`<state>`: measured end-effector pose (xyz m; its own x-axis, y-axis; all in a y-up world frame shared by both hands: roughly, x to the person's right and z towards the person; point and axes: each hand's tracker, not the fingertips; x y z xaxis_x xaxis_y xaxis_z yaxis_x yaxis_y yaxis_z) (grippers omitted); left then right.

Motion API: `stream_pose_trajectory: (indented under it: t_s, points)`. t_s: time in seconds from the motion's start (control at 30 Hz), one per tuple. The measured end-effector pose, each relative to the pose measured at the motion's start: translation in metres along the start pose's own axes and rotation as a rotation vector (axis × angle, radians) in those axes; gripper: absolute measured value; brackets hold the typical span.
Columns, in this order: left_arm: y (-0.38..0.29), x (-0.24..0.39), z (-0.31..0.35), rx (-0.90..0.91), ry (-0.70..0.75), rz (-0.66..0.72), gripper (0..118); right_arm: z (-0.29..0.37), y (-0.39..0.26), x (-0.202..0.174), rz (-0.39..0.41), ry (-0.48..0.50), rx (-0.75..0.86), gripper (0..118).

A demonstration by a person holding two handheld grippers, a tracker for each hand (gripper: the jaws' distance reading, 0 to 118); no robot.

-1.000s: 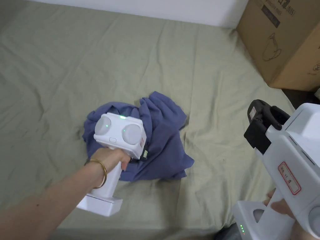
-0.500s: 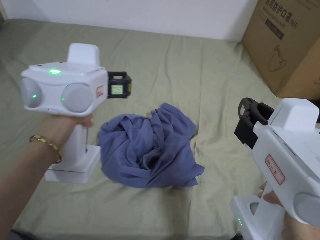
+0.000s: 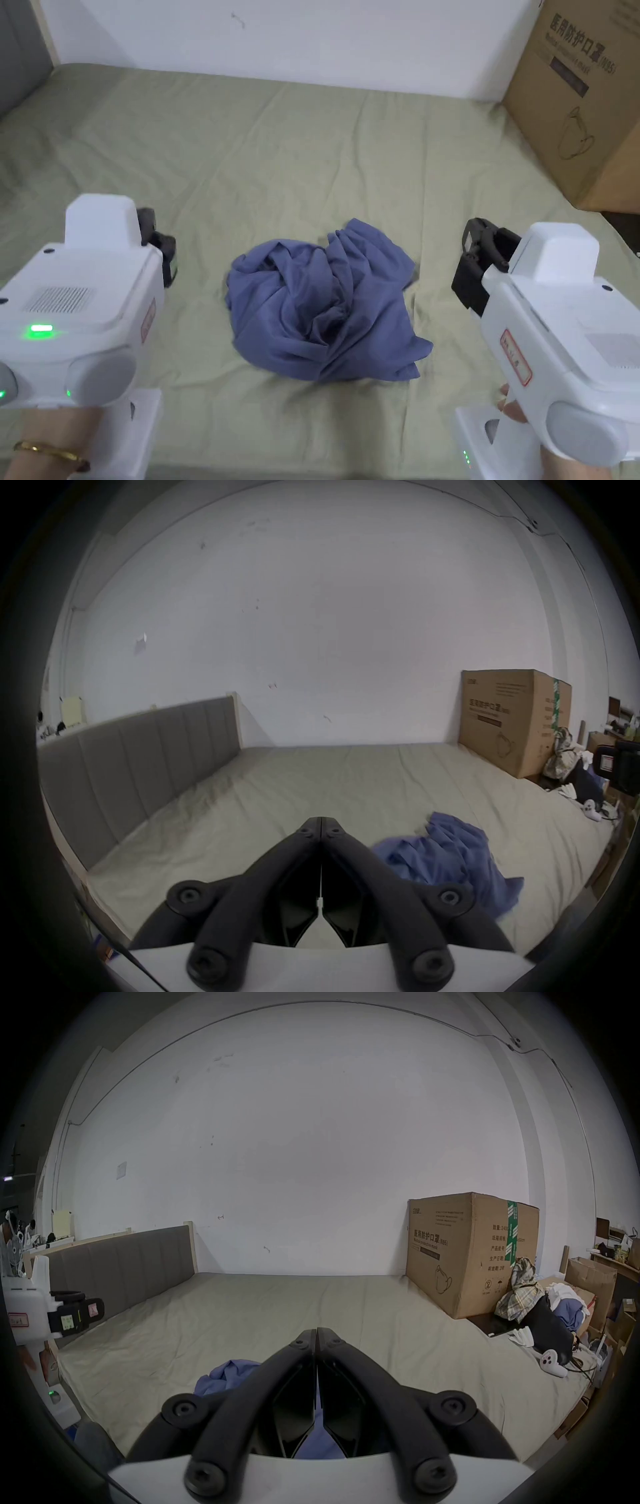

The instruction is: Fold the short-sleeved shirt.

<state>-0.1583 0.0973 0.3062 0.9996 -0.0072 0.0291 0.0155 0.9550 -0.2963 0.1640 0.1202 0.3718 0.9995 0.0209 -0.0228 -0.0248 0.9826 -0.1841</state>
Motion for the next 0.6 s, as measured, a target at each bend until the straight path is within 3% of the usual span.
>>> stream_pose_trajectory:
  t_s: [0.17,0.47,0.53,0.6]
  points:
    - [-0.021,0.004,-0.001,-0.066,-0.004,-0.022,0,-0.002,-0.009,-0.001,-0.003,0.009,-0.033,0]
    - [-0.006,0.003,-0.042,-0.165,-0.040,0.087,3,-0.010,-0.012,0.007,0.000,0.006,-0.062,0]
    - [0.001,0.003,-0.068,-0.220,-0.053,0.123,27,-0.011,-0.012,0.007,0.017,0.003,-0.065,0]
    - [0.007,0.009,-0.103,-0.382,-0.090,0.114,90,-0.012,-0.012,0.009,0.023,0.004,-0.065,0]
